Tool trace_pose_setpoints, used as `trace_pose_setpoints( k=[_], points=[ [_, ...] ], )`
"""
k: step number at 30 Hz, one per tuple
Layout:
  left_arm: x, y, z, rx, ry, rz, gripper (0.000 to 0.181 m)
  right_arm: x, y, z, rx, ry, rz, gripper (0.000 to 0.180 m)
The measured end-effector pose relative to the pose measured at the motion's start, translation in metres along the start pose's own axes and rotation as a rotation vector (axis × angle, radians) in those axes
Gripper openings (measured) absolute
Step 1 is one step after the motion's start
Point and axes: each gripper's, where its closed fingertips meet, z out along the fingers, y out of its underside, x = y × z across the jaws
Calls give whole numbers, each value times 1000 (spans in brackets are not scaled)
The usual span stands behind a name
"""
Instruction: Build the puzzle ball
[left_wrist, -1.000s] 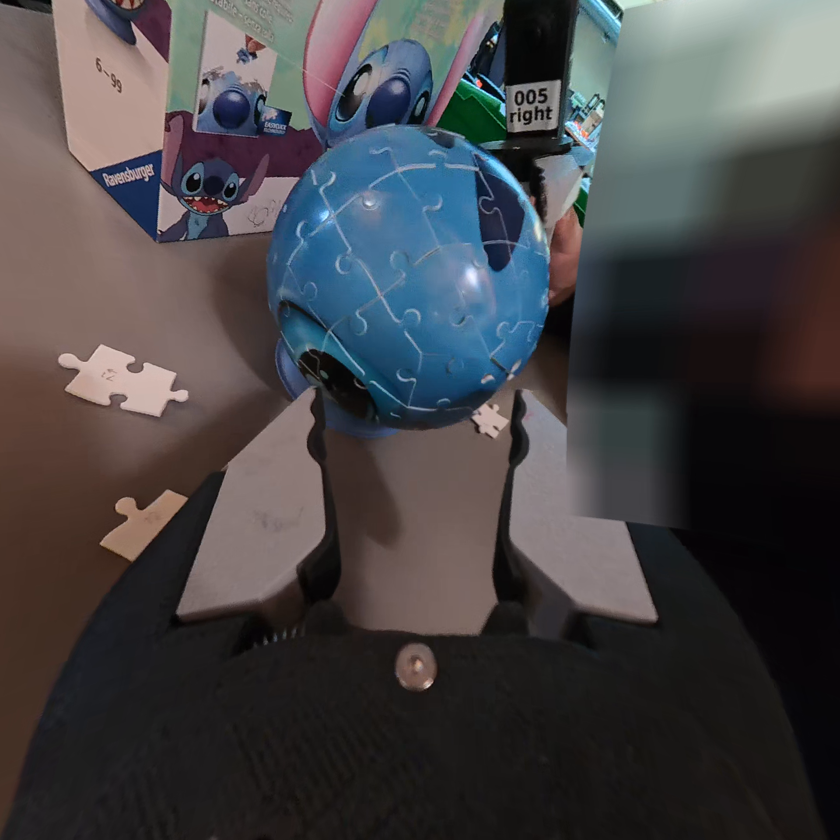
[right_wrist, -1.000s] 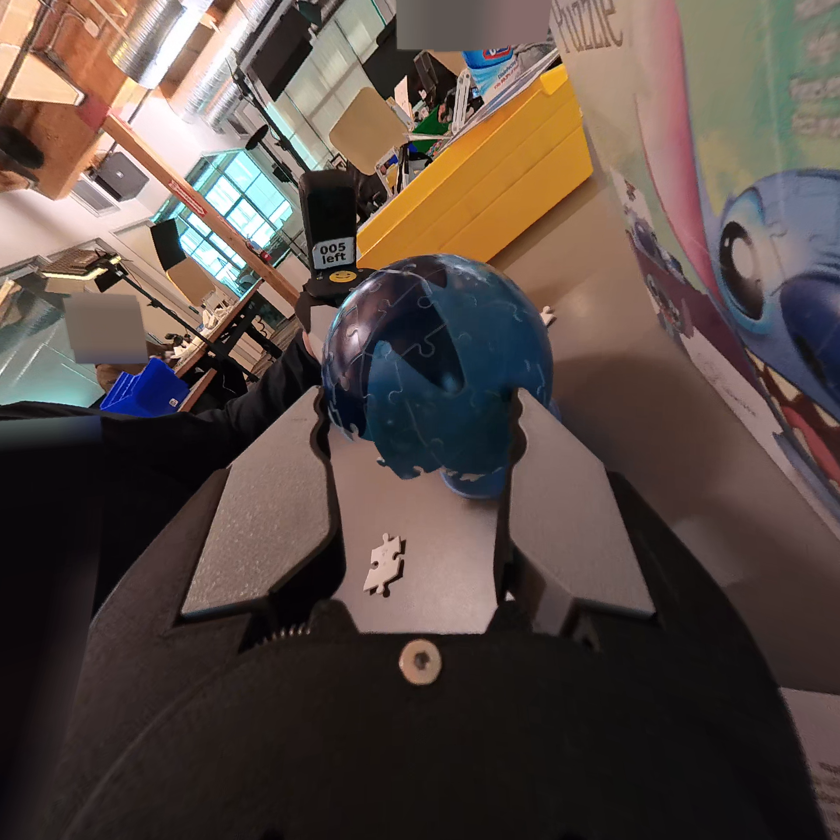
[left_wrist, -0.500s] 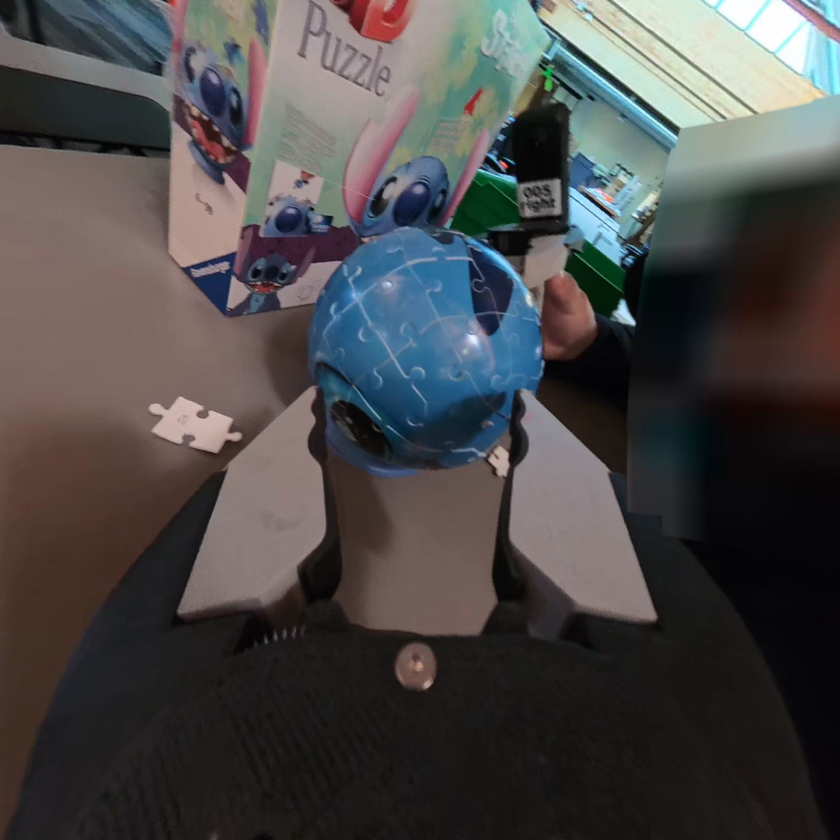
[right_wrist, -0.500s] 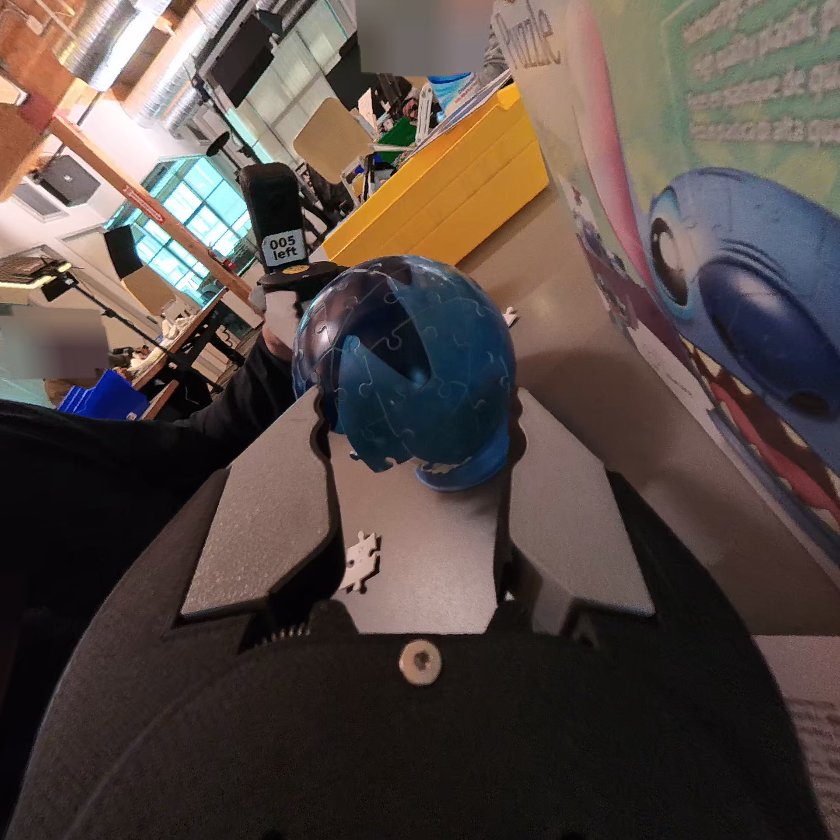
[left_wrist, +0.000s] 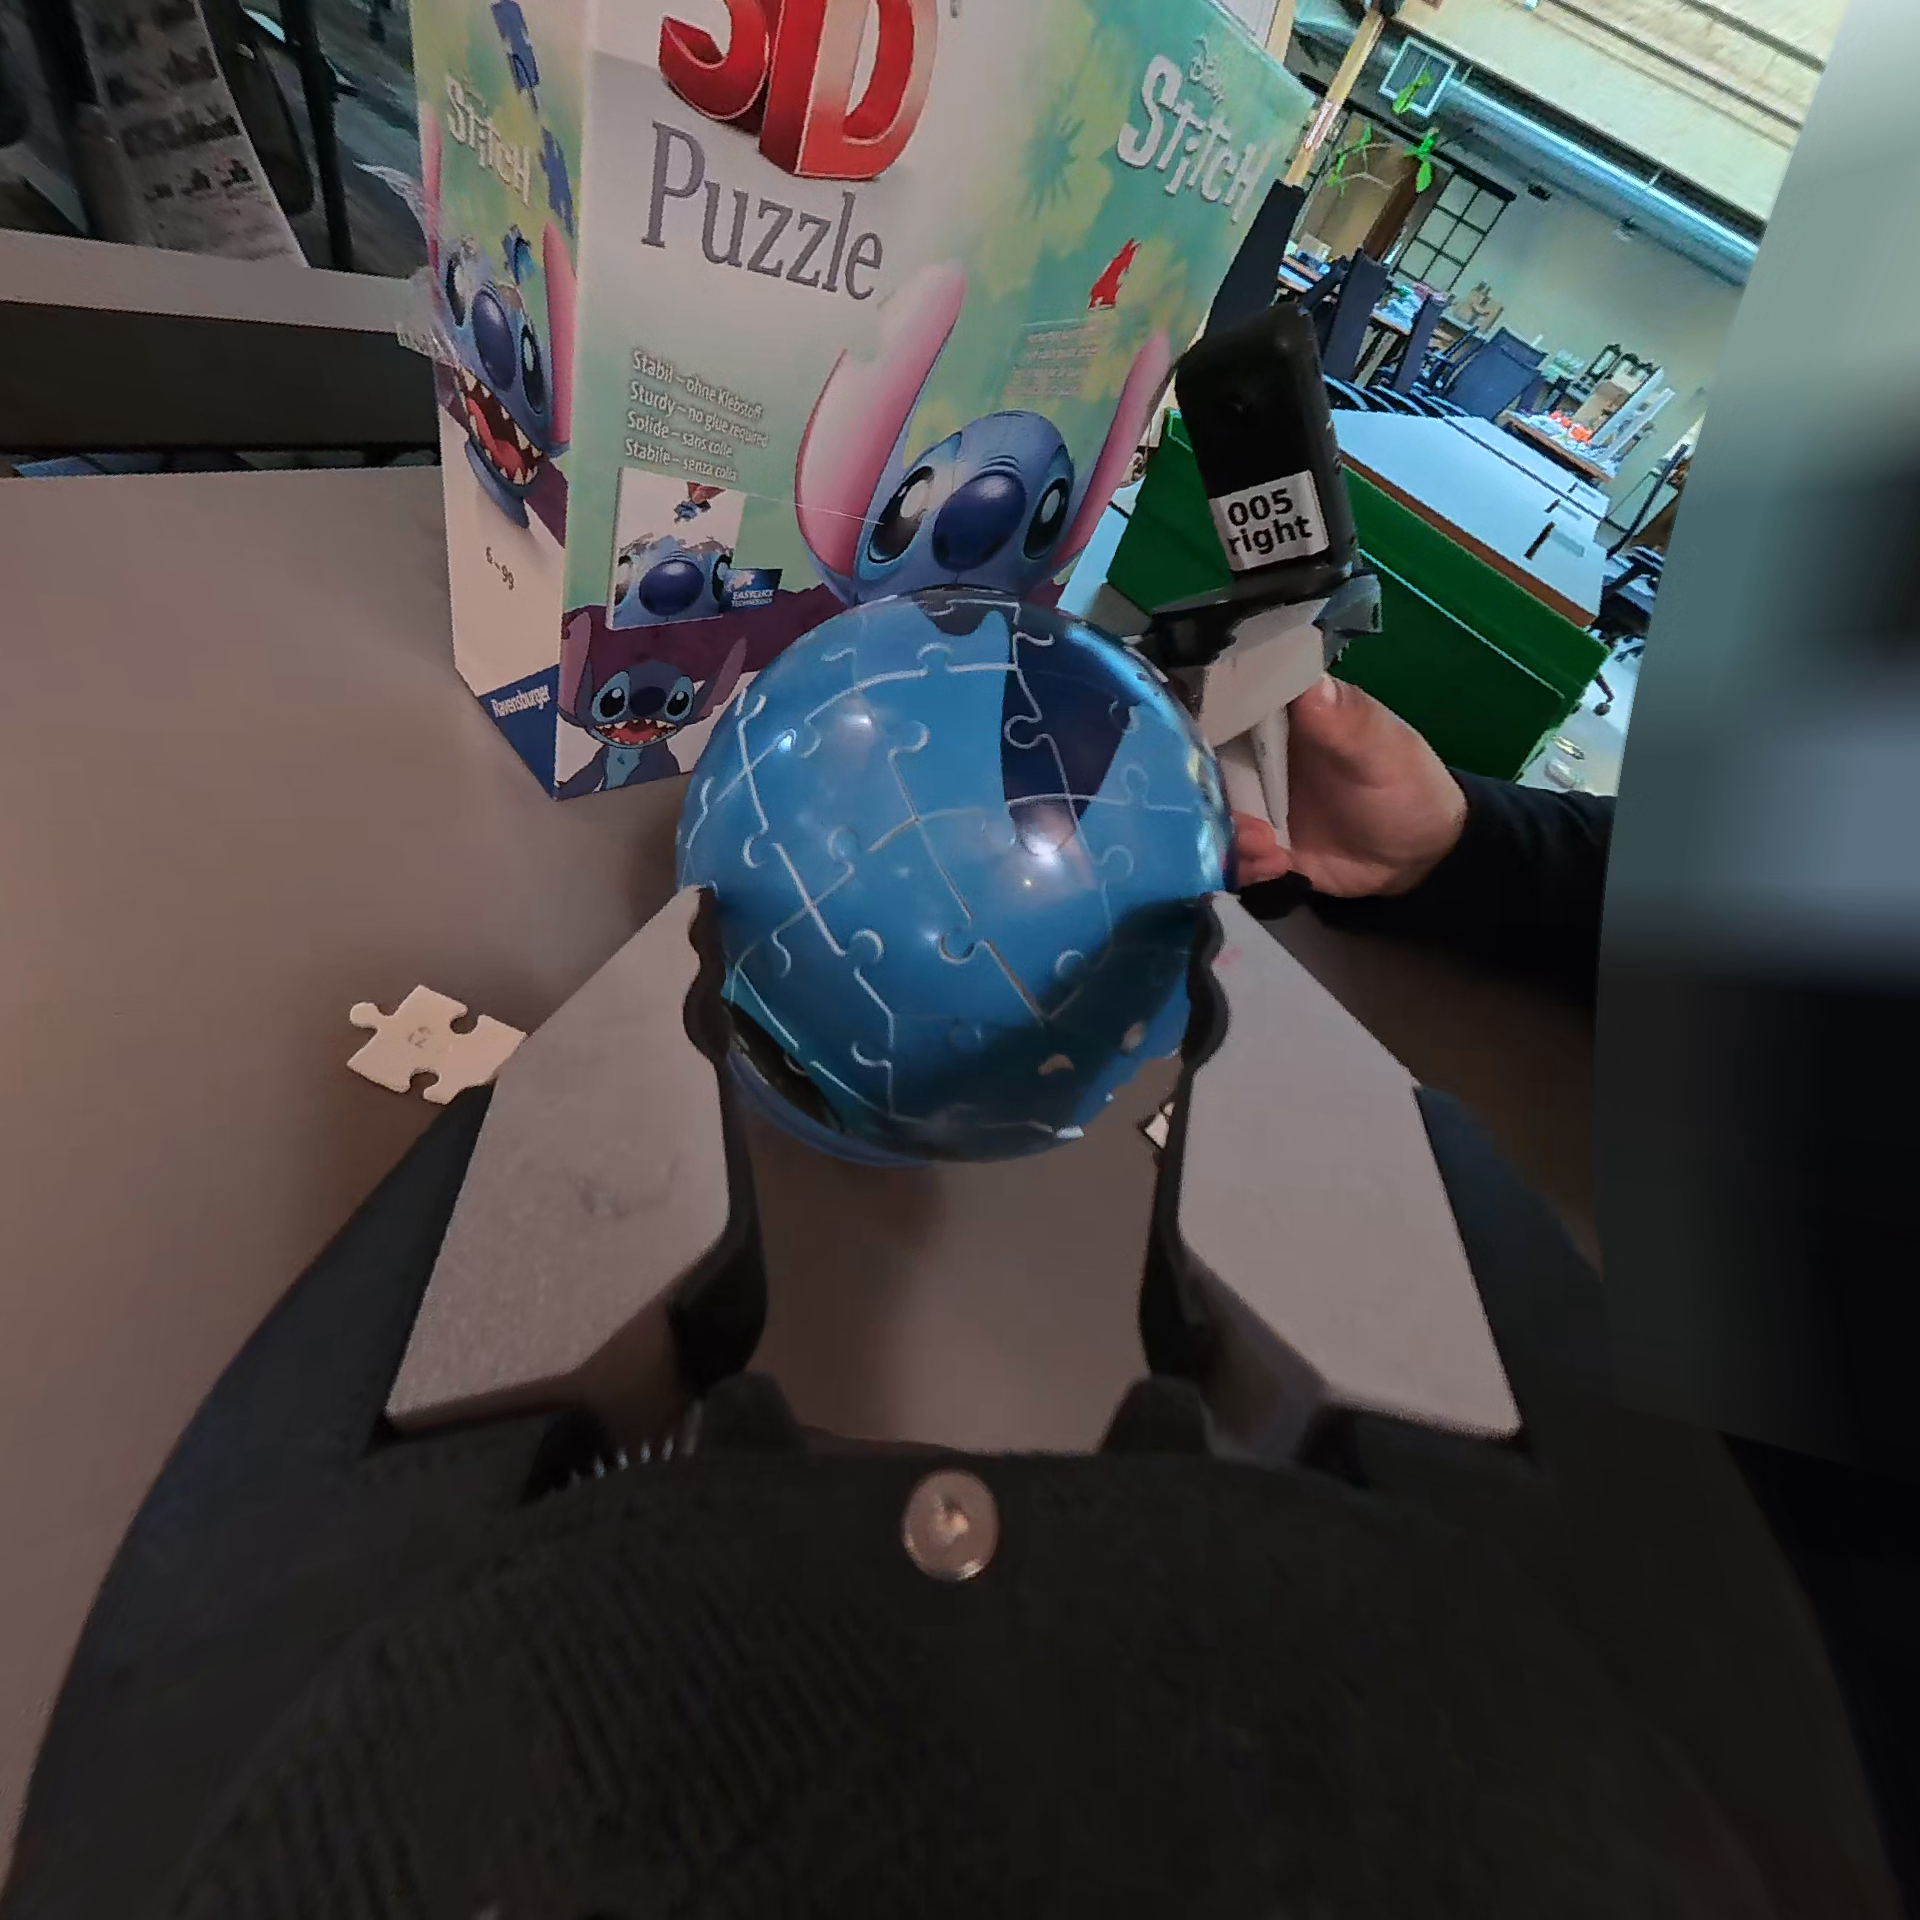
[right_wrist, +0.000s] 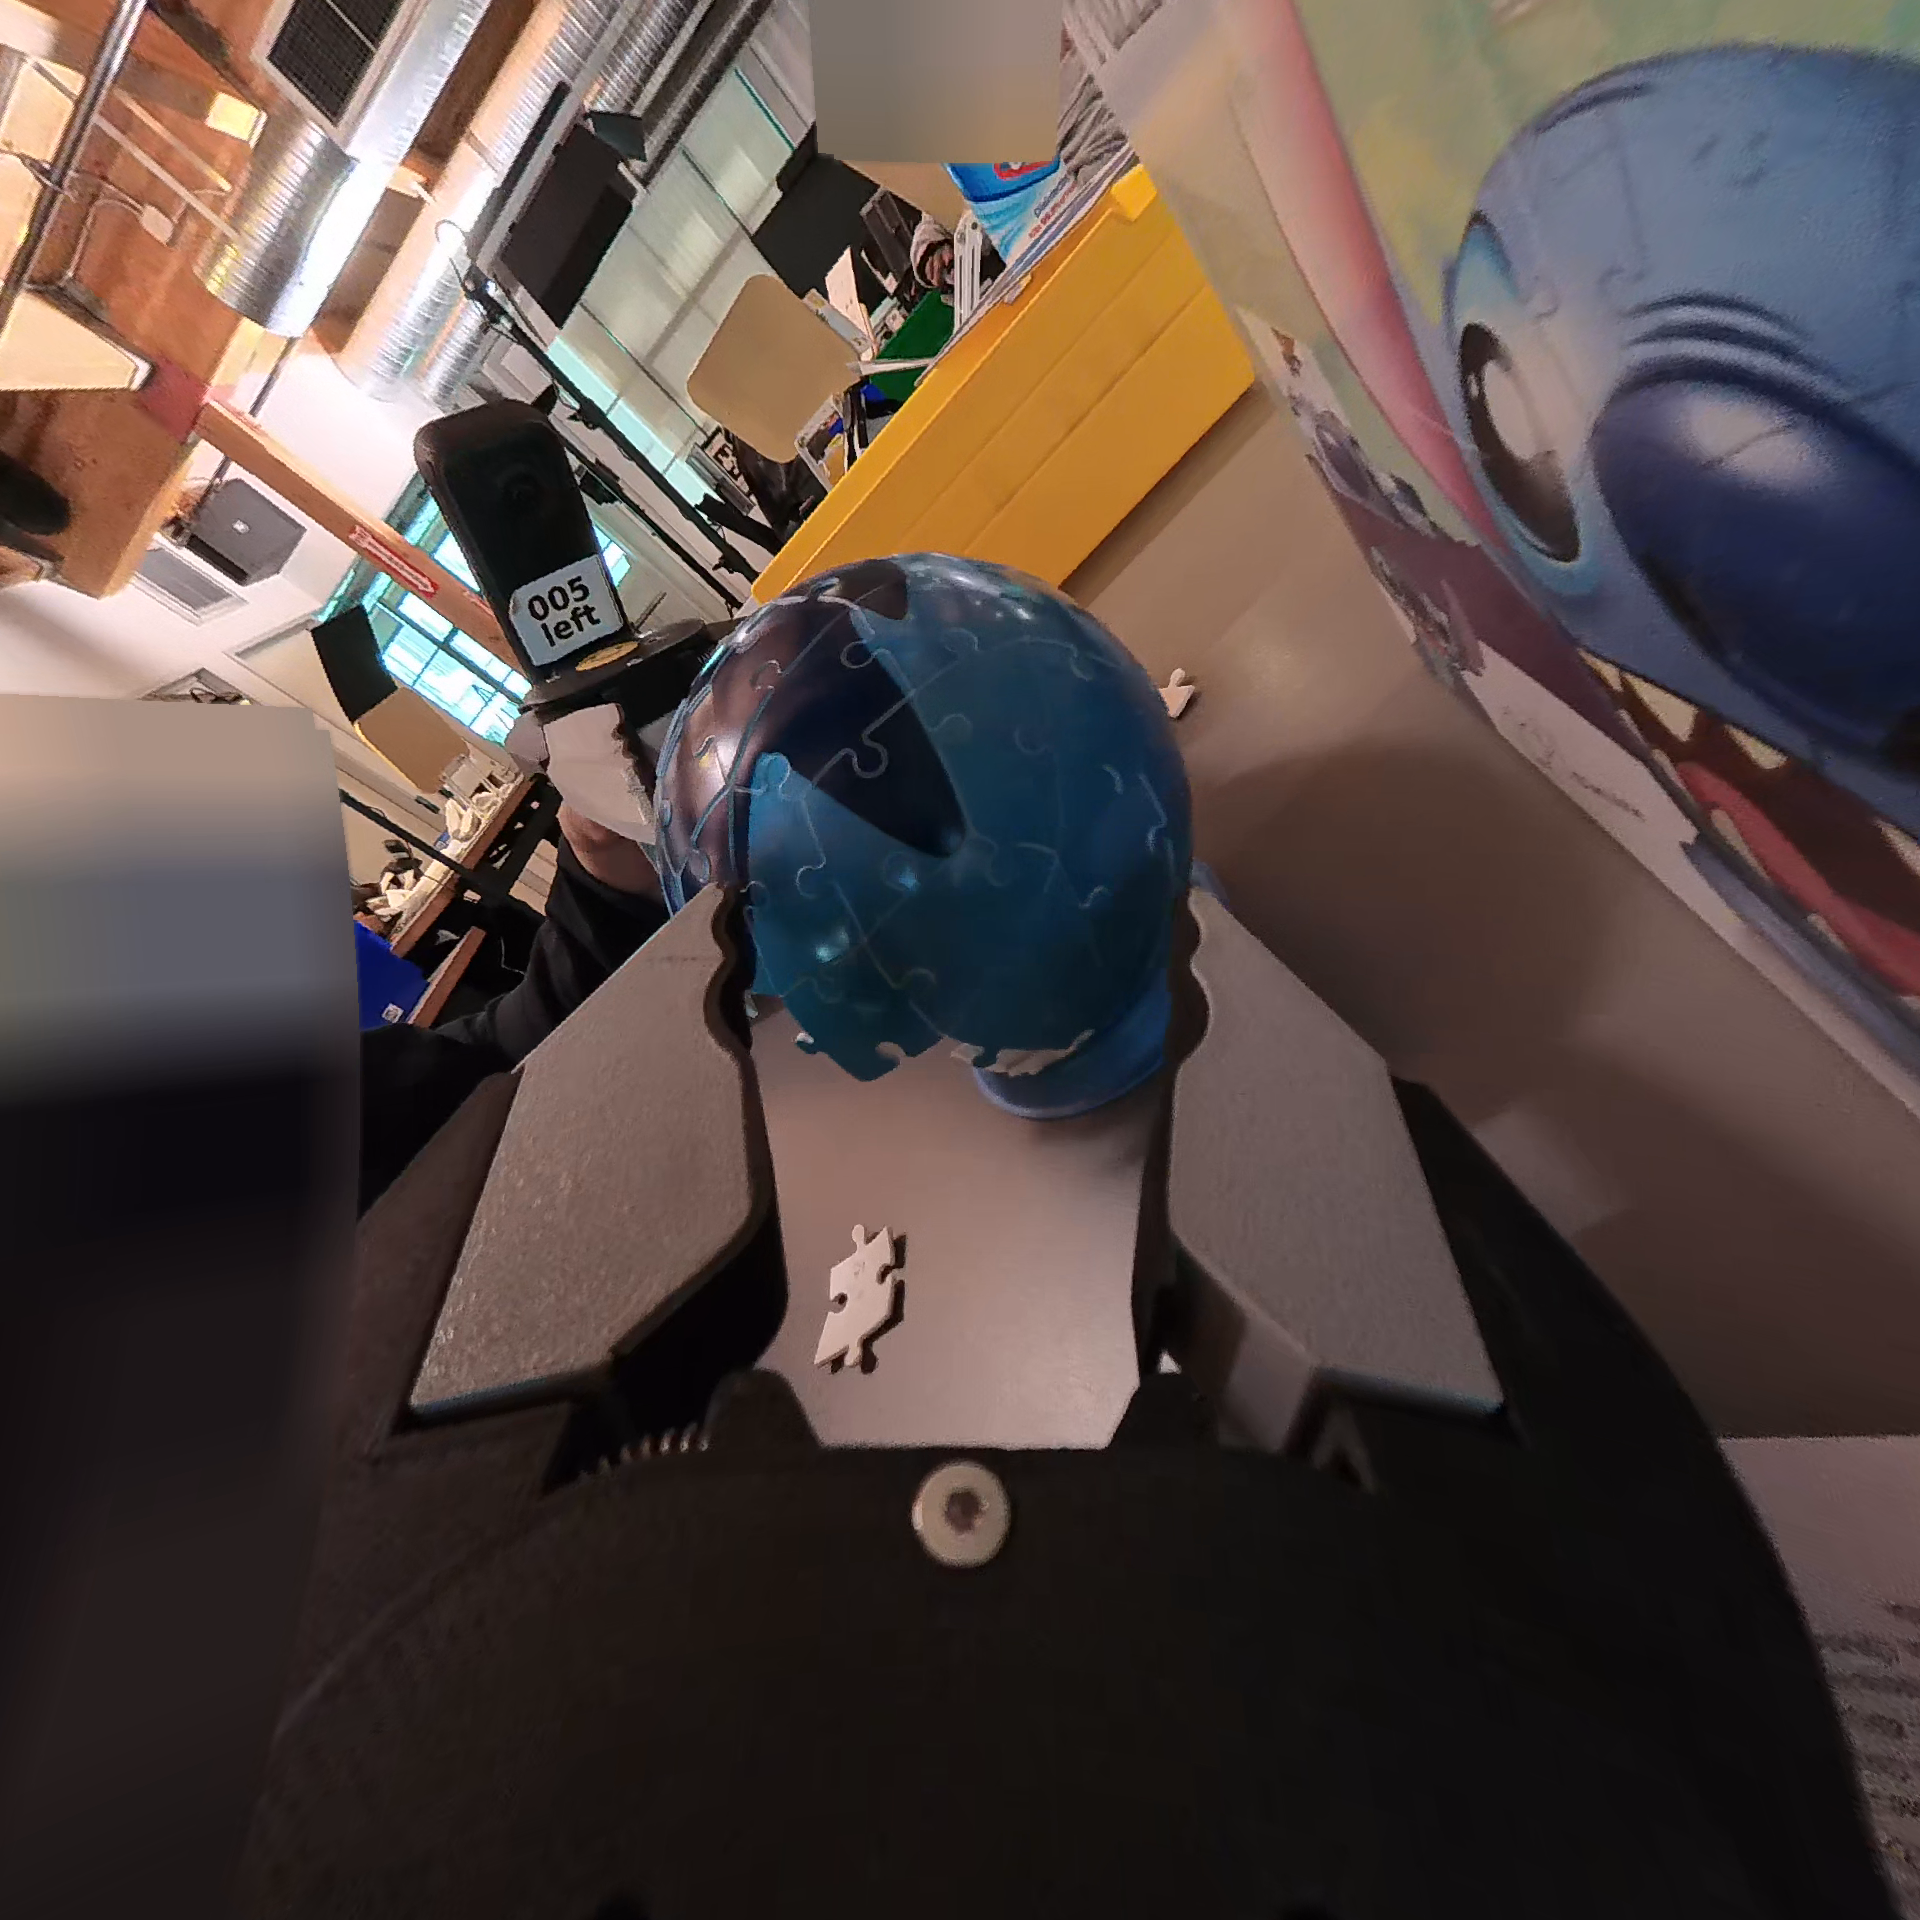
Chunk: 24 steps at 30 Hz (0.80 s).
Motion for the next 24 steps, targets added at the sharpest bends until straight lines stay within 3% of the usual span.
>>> trace_pose_setpoints(
  k=[17, 24],
  points=[
    [0, 14, -3, -48, 29, -4, 87, -14, -9, 1, 12, -30, -38, 76],
    [3, 1, -9, 9, 52, -37, 82, -2, -11, -10, 43, 4, -20, 76]
  ],
)
